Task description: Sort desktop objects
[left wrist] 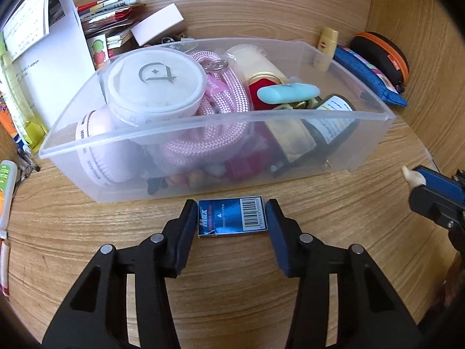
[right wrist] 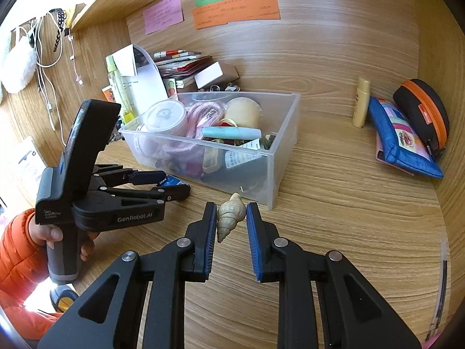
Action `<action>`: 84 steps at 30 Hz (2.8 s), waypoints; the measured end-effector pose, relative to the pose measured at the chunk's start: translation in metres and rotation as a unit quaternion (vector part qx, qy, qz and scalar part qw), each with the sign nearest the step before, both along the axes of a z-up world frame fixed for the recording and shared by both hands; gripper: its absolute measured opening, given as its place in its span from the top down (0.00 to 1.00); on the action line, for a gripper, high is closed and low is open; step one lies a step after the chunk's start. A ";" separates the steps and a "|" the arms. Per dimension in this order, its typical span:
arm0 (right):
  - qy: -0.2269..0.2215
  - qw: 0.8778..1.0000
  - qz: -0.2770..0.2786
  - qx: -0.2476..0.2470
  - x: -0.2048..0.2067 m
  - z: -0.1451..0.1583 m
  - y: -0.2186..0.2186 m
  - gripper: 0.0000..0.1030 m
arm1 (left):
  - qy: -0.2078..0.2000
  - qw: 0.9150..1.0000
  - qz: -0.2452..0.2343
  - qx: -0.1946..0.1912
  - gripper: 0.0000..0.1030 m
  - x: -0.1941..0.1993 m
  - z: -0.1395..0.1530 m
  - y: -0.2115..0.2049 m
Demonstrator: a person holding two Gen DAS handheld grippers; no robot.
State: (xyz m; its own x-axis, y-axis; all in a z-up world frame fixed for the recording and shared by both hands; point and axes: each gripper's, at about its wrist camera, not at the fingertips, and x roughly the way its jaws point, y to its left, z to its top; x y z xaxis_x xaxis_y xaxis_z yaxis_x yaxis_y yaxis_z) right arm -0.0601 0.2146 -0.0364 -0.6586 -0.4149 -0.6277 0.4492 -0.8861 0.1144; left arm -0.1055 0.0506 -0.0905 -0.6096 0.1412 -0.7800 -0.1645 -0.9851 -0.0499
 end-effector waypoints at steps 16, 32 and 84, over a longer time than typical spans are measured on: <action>0.020 0.999 -0.001 0.027 -0.009 0.020 -0.035 0.82 | 0.085 0.996 -0.022 0.023 0.54 0.031 0.046 -0.014; 0.060 0.997 -0.026 0.037 -0.040 0.061 -0.038 0.82 | 0.157 0.985 -0.018 0.066 0.54 0.021 0.093 -0.047; 0.071 0.993 -0.071 0.054 -0.103 0.042 -0.030 0.58 | 0.130 0.990 -0.052 0.012 0.34 -0.065 0.081 -0.004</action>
